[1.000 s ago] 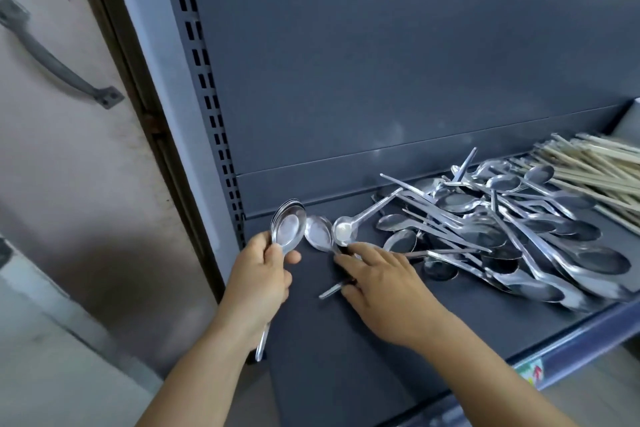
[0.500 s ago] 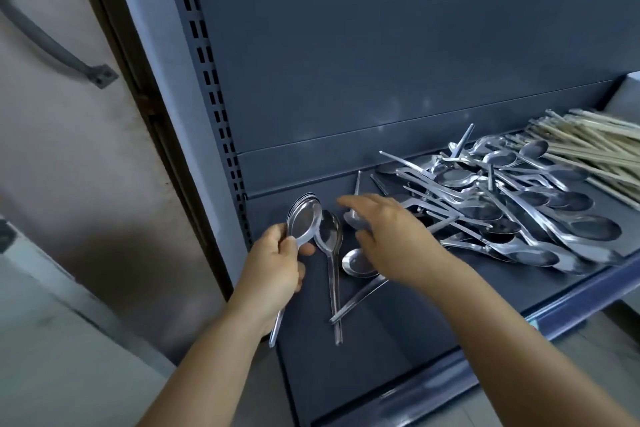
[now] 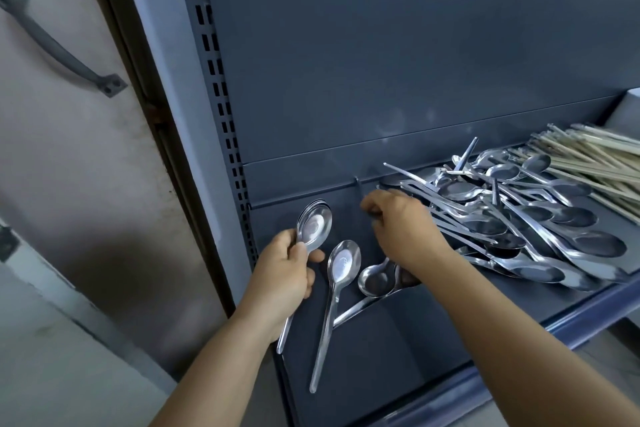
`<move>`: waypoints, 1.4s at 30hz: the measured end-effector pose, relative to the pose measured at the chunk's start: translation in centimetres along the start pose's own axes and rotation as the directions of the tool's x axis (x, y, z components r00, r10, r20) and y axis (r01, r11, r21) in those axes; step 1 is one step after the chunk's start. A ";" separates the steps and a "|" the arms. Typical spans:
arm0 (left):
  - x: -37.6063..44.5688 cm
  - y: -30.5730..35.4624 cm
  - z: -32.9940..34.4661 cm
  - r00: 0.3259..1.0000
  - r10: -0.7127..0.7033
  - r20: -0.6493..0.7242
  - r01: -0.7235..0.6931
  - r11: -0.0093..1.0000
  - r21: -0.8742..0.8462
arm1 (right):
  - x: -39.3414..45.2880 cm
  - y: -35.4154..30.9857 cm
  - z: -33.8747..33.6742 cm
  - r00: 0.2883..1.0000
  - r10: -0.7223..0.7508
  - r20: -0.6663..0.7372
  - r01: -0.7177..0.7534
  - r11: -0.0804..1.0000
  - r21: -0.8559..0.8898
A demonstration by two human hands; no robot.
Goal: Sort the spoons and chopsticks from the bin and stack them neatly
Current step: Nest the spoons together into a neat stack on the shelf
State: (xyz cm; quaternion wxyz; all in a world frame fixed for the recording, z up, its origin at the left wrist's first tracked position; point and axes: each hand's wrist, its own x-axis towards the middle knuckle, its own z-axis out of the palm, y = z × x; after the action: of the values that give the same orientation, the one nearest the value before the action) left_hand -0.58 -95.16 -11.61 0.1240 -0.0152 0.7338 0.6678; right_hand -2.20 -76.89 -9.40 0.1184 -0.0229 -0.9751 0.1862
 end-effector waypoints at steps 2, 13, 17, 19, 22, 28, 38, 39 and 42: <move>0.1 0.5 0.1 1.000 0.013 0.010 -0.013 1.000 -0.003 | -0.3 0.2 -0.9 0.988 0.044 -0.149 -0.035 0.998 0.058; -0.5 6.1 0.2 0.955 0.268 0.126 -0.291 0.928 0.232 | -2.3 2.0 -4.8 0.952 0.289 -0.102 -0.200 0.840 0.505; -0.7 7.9 0.1 0.936 0.306 0.174 -0.346 0.888 0.303 | -3.3 2.4 -5.2 0.956 0.284 -0.071 -0.198 0.805 0.560; -0.4 8.6 -0.2 0.934 0.305 0.186 -0.352 0.875 0.332 | -3.7 2.3 -5.5 0.967 0.247 -0.069 -0.169 0.817 0.552; 0.5 9.6 -0.6 0.938 0.281 0.205 -0.343 0.845 0.410 | -4.5 2.0 -5.7 0.983 0.174 -0.058 -0.114 0.829 0.548; 2.8 9.7 -0.8 0.955 0.153 0.253 -0.277 0.762 0.586 | -5.7 0.3 -5.5 1.000 -0.013 0.007 0.006 0.798 0.603; 1.3 5.4 -1.1 0.864 -0.118 0.489 -0.085 0.924 0.373 | -5.5 -1.8 -3.9 0.995 -0.082 -0.053 0.098 0.854 0.511; 1.0 5.0 -1.1 0.861 -0.125 0.493 -0.041 0.949 0.312 | -5.5 -1.9 -3.7 0.994 -0.089 -0.066 0.109 0.878 0.467; 0.3 4.4 -1.5 0.858 -0.127 0.497 0.051 0.985 0.163 | -5.4 -2.3 -3.2 0.992 -0.087 -0.093 0.115 0.923 0.366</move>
State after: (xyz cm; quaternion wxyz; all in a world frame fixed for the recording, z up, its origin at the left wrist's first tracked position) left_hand -1.92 -96.13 -7.23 0.3435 0.1356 0.7204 0.5871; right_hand 3.76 -78.34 -6.89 0.1665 0.0432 -0.9171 0.3596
